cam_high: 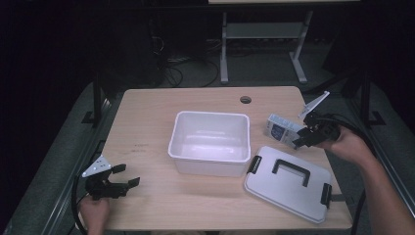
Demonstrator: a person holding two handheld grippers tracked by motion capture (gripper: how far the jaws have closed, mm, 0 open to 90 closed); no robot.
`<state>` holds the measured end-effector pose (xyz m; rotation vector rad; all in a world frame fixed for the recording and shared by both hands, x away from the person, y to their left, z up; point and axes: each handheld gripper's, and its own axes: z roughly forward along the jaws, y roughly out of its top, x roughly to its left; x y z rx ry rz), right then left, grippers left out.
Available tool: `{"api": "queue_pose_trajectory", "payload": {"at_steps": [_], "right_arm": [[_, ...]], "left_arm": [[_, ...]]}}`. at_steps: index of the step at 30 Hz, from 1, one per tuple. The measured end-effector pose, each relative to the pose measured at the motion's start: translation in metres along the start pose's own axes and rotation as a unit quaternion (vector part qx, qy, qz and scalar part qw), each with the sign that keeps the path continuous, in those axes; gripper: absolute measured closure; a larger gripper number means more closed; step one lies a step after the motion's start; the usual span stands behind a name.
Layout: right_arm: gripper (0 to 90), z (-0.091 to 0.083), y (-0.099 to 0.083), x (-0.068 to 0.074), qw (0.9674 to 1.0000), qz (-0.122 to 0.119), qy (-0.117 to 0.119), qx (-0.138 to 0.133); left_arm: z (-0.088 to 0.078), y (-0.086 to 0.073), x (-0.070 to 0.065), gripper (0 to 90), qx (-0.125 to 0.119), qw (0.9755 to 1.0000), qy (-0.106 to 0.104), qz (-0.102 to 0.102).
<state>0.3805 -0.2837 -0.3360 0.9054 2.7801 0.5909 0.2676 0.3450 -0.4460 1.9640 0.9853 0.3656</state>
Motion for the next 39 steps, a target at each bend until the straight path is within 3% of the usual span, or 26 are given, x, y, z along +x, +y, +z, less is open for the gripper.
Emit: {"api": "queue_pose_trajectory", "payload": {"at_steps": [19, 39], "right_arm": [[51.9, -0.003, 0.017, -0.019, 0.9999, 0.001, -0.009, 0.006], [47.4, 0.014, 0.031, -0.044, 0.9996, 0.009, -0.011, 0.024]], "left_arm": [[-0.002, -0.001, 0.001, 15.6, -0.001, 1.0000, 0.004, -0.005], [-0.002, -0.002, 0.001, 15.6, -0.001, 1.0000, 0.005, -0.006]]}}
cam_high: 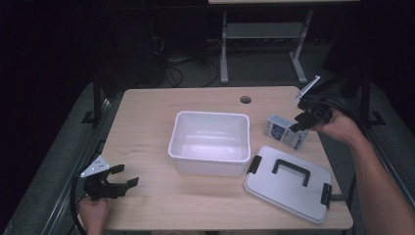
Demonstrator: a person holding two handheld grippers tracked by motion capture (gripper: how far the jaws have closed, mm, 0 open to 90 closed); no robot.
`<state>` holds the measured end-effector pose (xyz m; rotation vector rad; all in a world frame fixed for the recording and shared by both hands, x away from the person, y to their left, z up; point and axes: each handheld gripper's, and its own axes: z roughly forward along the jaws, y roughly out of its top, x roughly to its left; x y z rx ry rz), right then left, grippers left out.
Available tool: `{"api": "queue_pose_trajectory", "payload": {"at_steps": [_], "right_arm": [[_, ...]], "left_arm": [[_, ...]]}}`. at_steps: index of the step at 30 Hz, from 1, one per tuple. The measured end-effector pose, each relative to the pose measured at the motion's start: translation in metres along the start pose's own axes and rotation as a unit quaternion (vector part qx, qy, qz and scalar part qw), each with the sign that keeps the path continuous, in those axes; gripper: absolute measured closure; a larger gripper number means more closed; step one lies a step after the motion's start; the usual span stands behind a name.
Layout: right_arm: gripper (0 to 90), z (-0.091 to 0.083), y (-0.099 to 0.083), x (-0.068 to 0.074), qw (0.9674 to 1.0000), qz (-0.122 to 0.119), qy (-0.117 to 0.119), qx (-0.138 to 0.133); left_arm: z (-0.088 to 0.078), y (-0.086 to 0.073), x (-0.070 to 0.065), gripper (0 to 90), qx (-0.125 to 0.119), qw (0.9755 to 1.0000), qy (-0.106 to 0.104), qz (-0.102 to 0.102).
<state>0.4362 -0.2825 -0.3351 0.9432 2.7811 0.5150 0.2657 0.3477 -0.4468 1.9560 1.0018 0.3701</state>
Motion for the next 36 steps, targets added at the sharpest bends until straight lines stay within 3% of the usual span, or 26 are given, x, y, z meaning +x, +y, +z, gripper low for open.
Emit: {"api": "queue_pose_trajectory", "payload": {"at_steps": [15, 36], "right_arm": [[43.3, 0.022, 0.007, -0.015, 0.9997, 0.010, -0.001, 0.022], [44.2, 0.045, 0.016, -0.021, 0.9985, 0.009, -0.001, 0.053]], "left_arm": [[-0.001, 0.000, -0.002, 15.5, -0.002, 1.0000, 0.001, 0.001], [-0.003, 0.000, -0.002, 15.6, -0.003, 1.0000, 0.001, 0.002]]}}
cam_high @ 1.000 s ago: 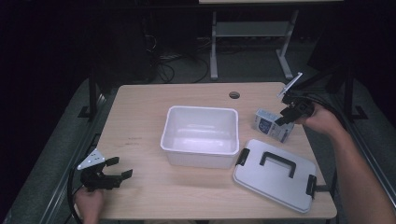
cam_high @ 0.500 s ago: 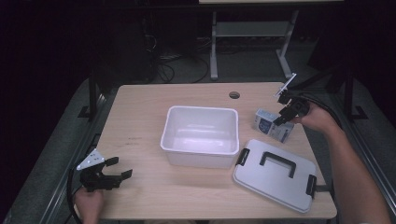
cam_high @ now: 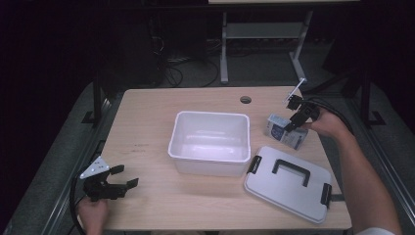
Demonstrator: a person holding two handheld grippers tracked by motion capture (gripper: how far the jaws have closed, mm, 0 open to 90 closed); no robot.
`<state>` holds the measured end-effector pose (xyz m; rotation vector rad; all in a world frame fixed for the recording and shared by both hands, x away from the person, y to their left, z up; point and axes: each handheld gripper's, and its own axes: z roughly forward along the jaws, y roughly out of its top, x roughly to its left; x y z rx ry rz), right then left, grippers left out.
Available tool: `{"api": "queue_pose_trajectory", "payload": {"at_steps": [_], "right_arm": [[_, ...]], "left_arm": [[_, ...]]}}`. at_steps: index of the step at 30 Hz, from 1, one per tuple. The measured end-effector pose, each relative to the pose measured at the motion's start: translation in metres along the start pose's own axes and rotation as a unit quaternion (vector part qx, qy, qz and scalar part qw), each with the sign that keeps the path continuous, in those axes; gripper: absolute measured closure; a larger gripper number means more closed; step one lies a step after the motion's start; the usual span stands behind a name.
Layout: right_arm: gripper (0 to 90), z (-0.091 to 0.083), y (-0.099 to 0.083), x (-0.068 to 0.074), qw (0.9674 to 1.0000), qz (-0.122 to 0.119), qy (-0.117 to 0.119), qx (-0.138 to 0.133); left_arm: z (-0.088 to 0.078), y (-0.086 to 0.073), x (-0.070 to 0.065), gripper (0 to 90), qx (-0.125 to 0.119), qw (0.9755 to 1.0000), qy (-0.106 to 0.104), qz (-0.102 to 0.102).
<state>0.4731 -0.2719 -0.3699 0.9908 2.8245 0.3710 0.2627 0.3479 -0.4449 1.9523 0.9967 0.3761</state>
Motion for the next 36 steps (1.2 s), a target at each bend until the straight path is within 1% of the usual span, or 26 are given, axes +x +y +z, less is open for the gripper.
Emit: {"api": "queue_pose_trajectory", "payload": {"at_steps": [3, 8, 11, 14, 21, 31, 34, 36], "right_arm": [[45.5, 0.0020, 0.0000, -0.0012, 1.0000, 0.003, 0.001, 0.003], [48.2, 0.0050, 0.0012, -0.0001, 1.0000, -0.001, 0.005, 0.007], [51.3, 0.0074, 0.0017, 0.0003, 0.9999, -0.001, 0.008, 0.007], [52.2, 0.0089, 0.0021, 0.0020, 0.9999, -0.004, 0.007, 0.008], [54.6, 0.0080, -0.0008, 0.0010, 0.9999, -0.007, 0.010, 0.000], [55.3, 0.0071, -0.0016, 0.0035, 0.9998, -0.015, 0.016, 0.003], [55.4, 0.0048, -0.0021, 0.0055, 0.9997, -0.018, 0.016, 0.005], [55.4, 0.0009, -0.0030, 0.0068, 0.9997, -0.019, 0.017, 0.002]], "left_arm": [[-0.0006, -0.0001, -0.0001, 15.6, 0.000, 1.0000, 0.000, -0.001], [-0.0013, -0.0001, 0.0003, 15.6, 0.000, 1.0000, -0.001, 0.001], [-0.0021, -0.0001, 0.0003, 15.6, -0.001, 1.0000, 0.000, 0.002], [-0.0030, -0.0006, 0.0001, 15.6, -0.004, 1.0000, 0.003, -0.002], [-0.0029, -0.0004, -0.0001, 15.6, -0.001, 1.0000, 0.001, 0.001], [-0.0033, -0.0007, 0.0000, 15.6, -0.006, 1.0000, 0.003, -0.003], [-0.0031, -0.0005, 0.0000, 15.5, -0.005, 1.0000, 0.002, -0.002], [-0.0028, -0.0003, 0.0001, 15.6, -0.004, 1.0000, 0.001, -0.001]]}}
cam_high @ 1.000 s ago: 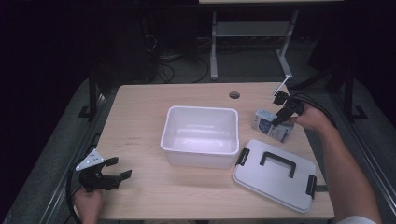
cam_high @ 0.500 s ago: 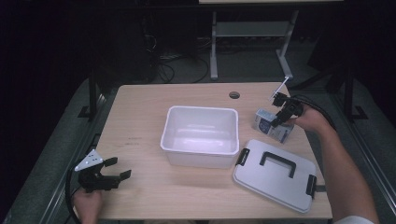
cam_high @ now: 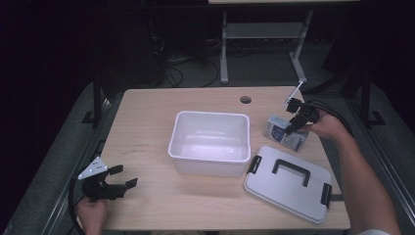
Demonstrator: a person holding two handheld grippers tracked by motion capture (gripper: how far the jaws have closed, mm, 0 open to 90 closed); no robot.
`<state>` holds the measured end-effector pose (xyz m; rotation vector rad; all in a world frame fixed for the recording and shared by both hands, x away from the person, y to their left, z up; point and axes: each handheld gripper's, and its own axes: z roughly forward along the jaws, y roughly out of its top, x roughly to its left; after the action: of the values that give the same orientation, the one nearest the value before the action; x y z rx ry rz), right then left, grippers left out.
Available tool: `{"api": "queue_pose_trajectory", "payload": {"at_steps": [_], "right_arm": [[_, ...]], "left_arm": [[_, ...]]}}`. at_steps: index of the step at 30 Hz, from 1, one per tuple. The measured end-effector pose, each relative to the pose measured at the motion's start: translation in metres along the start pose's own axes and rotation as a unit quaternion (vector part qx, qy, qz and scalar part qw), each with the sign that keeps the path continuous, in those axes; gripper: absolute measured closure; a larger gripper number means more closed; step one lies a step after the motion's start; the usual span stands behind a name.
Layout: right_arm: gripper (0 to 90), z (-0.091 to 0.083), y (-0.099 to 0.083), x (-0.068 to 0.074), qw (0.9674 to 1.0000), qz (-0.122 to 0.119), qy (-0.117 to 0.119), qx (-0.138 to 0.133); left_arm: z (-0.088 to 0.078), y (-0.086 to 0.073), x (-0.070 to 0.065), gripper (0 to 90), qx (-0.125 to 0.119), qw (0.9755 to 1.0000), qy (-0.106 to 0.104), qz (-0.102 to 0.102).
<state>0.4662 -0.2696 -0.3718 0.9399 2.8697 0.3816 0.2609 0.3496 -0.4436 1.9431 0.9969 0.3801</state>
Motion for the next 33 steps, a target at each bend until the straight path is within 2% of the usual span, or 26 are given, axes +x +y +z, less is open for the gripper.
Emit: {"api": "queue_pose_trajectory", "payload": {"at_steps": [9, 22, 26, 33], "right_arm": [[55.4, -0.021, 0.001, 0.012, 0.9998, -0.014, -0.009, -0.007], [55.4, -0.071, 0.014, 0.038, 0.9986, -0.041, -0.028, -0.020], [55.4, -0.087, 0.015, 0.048, 0.9979, -0.044, -0.033, -0.034], [55.4, -0.100, 0.012, 0.055, 0.9978, -0.043, -0.036, -0.036]], "left_arm": [[0.000, 0.001, 0.001, 15.6, -0.004, 1.0000, -0.008, 0.002], [-0.002, 0.002, 0.001, 15.6, -0.015, 0.9998, -0.010, 0.004], [-0.001, 0.002, 0.000, 15.6, -0.014, 0.9998, -0.011, 0.004], [0.000, 0.003, -0.002, 15.6, -0.014, 0.9998, -0.012, 0.008]]}}
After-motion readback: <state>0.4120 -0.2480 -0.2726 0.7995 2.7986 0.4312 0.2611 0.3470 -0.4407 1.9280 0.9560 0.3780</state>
